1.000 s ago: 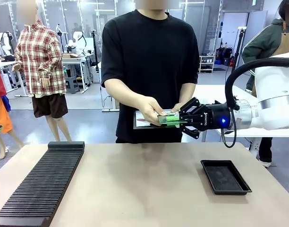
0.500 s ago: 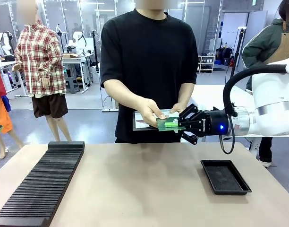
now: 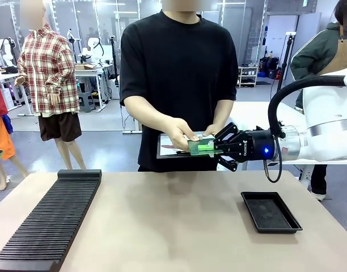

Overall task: Inspect the PCB.
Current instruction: Pick up the Blank PCB that the human is holding, then place the Blank PCB in the ESD tray.

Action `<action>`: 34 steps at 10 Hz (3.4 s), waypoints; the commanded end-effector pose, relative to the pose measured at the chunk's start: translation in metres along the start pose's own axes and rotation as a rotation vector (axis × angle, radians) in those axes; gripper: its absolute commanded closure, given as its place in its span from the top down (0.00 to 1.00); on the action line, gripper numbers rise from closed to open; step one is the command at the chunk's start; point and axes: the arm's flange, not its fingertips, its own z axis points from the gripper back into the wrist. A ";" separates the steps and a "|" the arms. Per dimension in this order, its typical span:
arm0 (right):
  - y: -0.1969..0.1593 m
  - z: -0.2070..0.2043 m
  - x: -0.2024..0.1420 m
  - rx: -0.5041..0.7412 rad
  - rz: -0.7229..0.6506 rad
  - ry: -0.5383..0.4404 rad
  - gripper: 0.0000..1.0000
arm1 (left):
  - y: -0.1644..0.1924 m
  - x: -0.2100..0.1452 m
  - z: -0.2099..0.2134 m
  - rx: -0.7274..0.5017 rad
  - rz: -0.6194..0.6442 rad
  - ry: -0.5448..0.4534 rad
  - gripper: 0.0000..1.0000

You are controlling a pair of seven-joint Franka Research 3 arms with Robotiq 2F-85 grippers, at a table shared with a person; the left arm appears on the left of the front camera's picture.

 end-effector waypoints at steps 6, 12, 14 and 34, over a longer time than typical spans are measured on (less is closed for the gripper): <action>0.005 0.000 0.001 -0.006 0.004 0.003 0.00 | -0.003 0.003 0.002 -0.008 -0.003 0.010 1.00; 0.005 0.000 0.001 -0.006 0.004 0.003 0.00 | -0.003 0.003 0.002 -0.008 -0.003 0.010 1.00; 0.005 0.000 0.001 -0.006 0.004 0.003 0.00 | -0.003 0.003 0.002 -0.008 -0.003 0.010 1.00; -0.002 0.063 -0.022 -0.573 0.222 -0.082 0.03 | -0.003 0.003 0.002 -0.008 -0.003 0.010 1.00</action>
